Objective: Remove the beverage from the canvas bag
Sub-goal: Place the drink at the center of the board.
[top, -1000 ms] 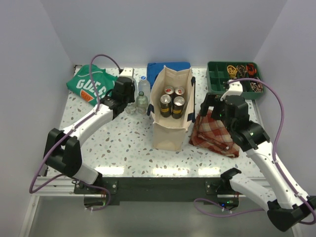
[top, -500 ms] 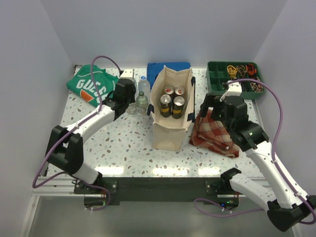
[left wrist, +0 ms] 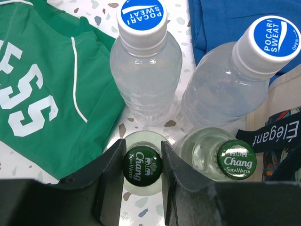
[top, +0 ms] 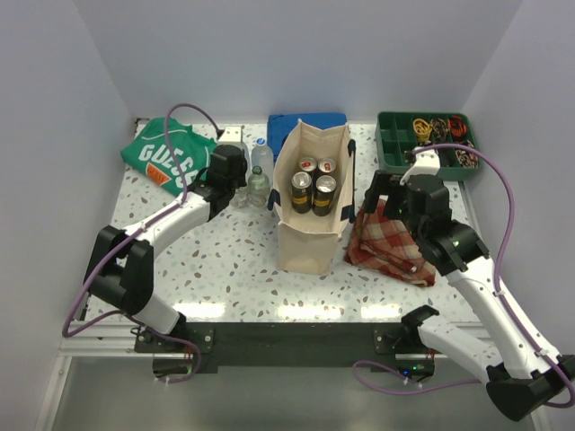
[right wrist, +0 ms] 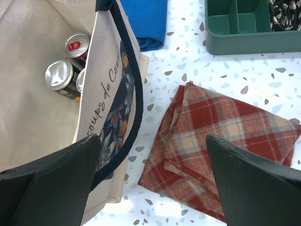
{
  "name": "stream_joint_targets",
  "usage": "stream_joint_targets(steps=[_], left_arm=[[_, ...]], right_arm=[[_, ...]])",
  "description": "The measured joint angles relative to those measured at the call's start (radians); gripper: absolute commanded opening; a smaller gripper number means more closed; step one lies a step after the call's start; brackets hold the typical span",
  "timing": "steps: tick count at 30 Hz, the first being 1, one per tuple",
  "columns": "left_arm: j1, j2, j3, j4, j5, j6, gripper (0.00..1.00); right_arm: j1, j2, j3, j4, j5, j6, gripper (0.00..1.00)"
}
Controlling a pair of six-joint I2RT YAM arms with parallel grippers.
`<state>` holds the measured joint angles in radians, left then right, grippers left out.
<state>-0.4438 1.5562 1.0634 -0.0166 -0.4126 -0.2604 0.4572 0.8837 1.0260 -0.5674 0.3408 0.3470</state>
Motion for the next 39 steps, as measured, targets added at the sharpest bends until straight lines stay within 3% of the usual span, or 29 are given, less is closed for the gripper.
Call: stream_joint_targets(steps=[11,25,33,37,39], left_arm=[[0.005,0.0,-0.004,0.018,0.001,-0.019,0.48],[0.004,-0.013,-0.004,0.041,-0.003,-0.04,0.6],[0.004,-0.079,-0.004,0.037,-0.043,-0.039,0.81],[0.004,-0.124,-0.003,0.029,-0.045,-0.036,1.0],[0.004,-0.15,-0.001,0.016,-0.04,-0.037,1.0]], right_arm=[[0.0,0.0,0.0,0.0,0.007,0.0,0.98],[0.0,0.0,0.0,0.0,0.007,0.001,0.98],[0.0,0.0,0.0,0.0,0.007,0.002,0.98],[0.0,0.0,0.0,0.0,0.007,0.003,0.98],[0.0,0.002,0.0,0.0,0.006,0.005,0.98]])
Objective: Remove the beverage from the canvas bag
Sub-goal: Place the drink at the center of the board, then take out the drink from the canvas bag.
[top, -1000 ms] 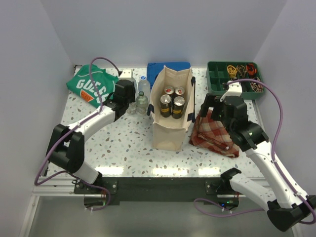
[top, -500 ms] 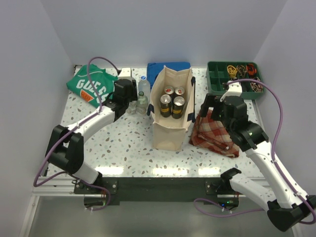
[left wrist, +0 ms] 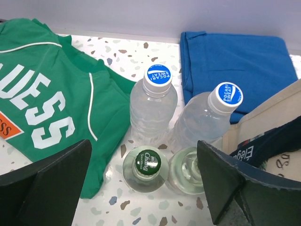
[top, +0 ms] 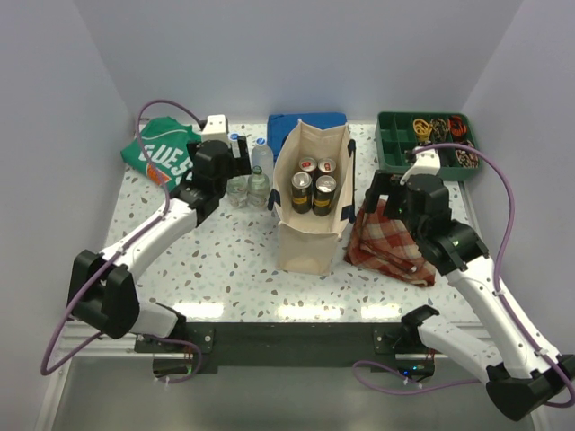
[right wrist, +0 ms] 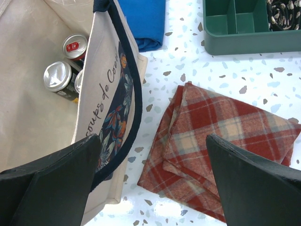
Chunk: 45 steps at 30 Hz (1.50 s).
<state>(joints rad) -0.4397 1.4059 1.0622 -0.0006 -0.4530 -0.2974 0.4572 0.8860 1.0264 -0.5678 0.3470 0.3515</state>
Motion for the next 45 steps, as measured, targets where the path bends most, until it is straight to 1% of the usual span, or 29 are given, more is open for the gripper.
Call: stream_joint_targets(steps=[5,16,24,33,41,45], left_arm=[[0.0,-0.055,0.029,-0.054,0.021,0.001,1.0],[0.0,-0.089,0.208,-0.199,0.101,0.013,1.0],[0.0,-0.136,0.243,-0.276,0.162,0.026,1.0],[0.0,-0.164,0.311,-0.306,0.312,0.052,1.0],[0.0,-0.167,0.35,-0.332,0.529,0.107,1.0],[0.0,-0.164,0.372,-0.342,0.613,0.123,1.0]], right_arm=[[0.0,0.012,0.002,0.0,-0.012,0.013,0.98],[0.0,0.045,0.004,0.008,-0.068,0.042,0.98],[0.0,0.071,0.013,0.008,-0.084,0.052,0.98],[0.0,0.103,0.055,0.008,-0.114,0.057,0.98],[0.0,0.1,0.058,0.008,-0.13,0.061,0.98],[0.0,0.105,0.068,-0.008,-0.117,0.073,0.98]])
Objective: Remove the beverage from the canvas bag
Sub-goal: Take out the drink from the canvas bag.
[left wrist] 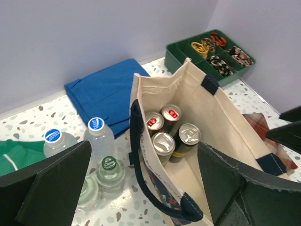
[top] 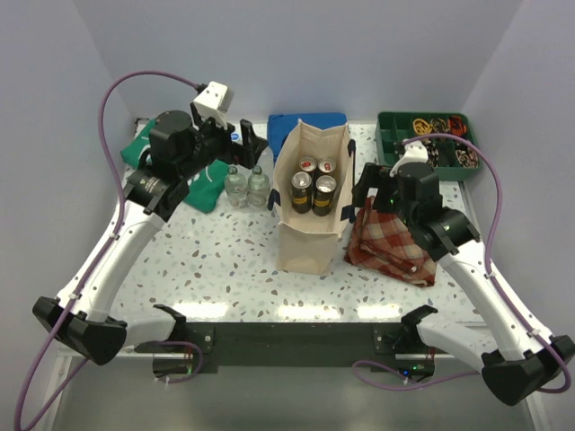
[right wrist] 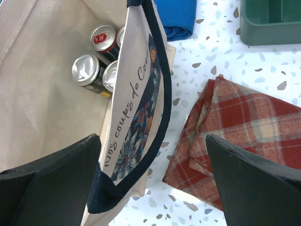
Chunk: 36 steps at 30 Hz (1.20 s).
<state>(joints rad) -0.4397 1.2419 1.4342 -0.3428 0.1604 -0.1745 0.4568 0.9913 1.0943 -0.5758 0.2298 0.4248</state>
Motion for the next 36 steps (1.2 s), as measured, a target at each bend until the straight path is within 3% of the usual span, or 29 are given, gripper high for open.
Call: stream_joint_targets(steps=[11,17,21,29,33,36], left_arm=[[-0.047,0.07,0.085,-0.041,0.099,0.029,1.0],[-0.187,0.158,0.18,-0.109,-0.013,0.072,1.0],[-0.207,0.197,0.216,-0.155,-0.073,0.09,1.0],[-0.248,0.217,0.267,-0.198,-0.105,0.111,1.0],[-0.278,0.232,0.286,-0.21,-0.104,0.127,1.0],[-0.3,0.258,0.296,-0.216,-0.125,0.138,0.99]], right_arm=[[0.0,0.001,0.005,-0.002,0.006,0.003,0.98],[0.0,0.001,0.005,0.0,0.003,0.005,0.98],[0.0,0.001,0.005,0.0,-0.009,0.005,0.97],[0.0,0.003,0.005,0.009,-0.065,0.004,0.79],[0.0,0.005,0.004,0.03,-0.079,0.007,0.6],[-0.001,0.017,0.003,0.058,-0.105,0.014,0.57]])
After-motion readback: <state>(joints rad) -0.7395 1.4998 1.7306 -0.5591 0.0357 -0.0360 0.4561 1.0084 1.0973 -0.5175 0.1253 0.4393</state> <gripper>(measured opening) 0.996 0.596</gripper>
